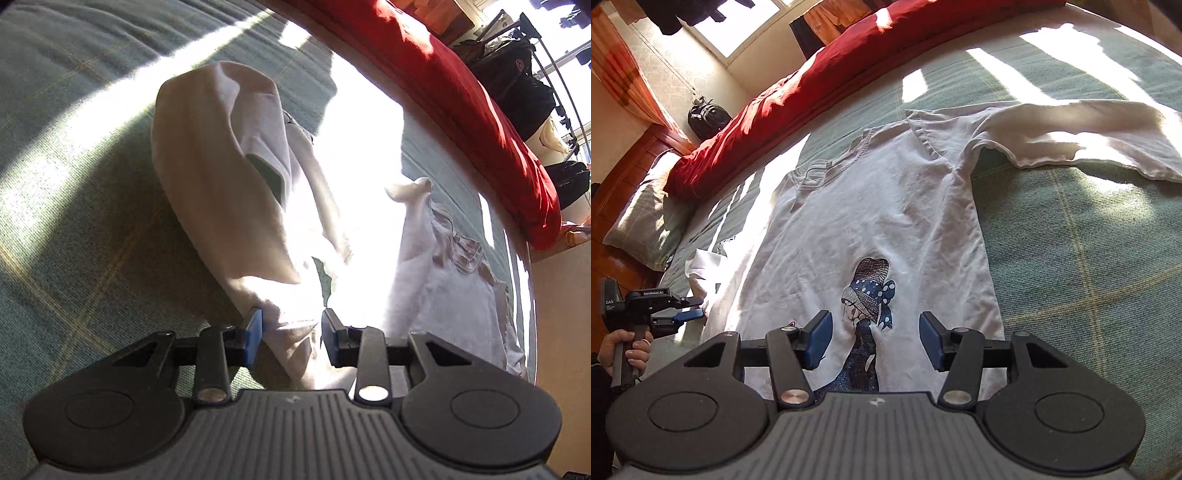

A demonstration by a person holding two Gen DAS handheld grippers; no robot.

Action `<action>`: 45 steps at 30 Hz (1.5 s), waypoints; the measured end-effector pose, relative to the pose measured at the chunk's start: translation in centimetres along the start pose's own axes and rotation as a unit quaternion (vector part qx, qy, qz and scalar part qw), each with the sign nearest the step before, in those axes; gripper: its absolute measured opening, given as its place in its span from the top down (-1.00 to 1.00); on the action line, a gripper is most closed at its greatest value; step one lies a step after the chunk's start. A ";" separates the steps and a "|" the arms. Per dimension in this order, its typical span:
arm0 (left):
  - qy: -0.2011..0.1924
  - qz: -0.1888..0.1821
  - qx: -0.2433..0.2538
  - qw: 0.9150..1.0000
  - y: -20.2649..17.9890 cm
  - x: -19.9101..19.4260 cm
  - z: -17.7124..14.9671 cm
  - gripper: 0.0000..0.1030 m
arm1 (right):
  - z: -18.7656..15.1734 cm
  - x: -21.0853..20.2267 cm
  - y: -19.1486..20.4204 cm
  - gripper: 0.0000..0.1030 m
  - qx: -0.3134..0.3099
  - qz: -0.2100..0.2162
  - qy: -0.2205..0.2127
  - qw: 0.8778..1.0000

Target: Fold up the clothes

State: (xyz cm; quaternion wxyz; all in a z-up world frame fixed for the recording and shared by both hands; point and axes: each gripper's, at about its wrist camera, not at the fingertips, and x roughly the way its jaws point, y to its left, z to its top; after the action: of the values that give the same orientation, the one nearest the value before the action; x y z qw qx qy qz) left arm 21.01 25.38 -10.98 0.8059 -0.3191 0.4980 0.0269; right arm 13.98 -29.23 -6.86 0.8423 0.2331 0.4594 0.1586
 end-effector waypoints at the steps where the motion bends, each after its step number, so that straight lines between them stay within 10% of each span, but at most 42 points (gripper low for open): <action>1: 0.002 0.005 0.001 1.000 -0.1 0.6 0.2 0.28 | 0.0 0.3 0.0 -0.10 0.002 -0.002 0.003 1.000; 6: -0.020 0.026 0.019 0.999 -0.6 0.8 0.4 0.75 | 0.1 1.5 0.3 -0.10 -0.007 -0.008 0.014 1.000; 14: -0.088 0.104 0.079 0.987 0.1 -4.1 1.9 0.80 | 0.6 1.9 1.5 -0.10 -0.023 -0.007 0.011 1.000; 27: -0.163 0.307 0.099 0.932 6.8 -11.0 6.9 0.80 | 1.1 1.4 2.2 -0.10 -0.035 -0.015 0.001 0.999; 45: -0.173 0.361 0.051 0.915 11.5 -11.8 9.3 0.74 | 1.5 0.8 2.3 -0.10 -0.038 -0.031 -0.005 0.999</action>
State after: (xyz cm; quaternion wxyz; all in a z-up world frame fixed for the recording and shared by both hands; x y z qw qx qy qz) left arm 18.19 42.83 -4.11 0.8304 -0.0665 0.4326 0.3449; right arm 15.59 -27.25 -5.45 0.8573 0.1873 0.4561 0.1483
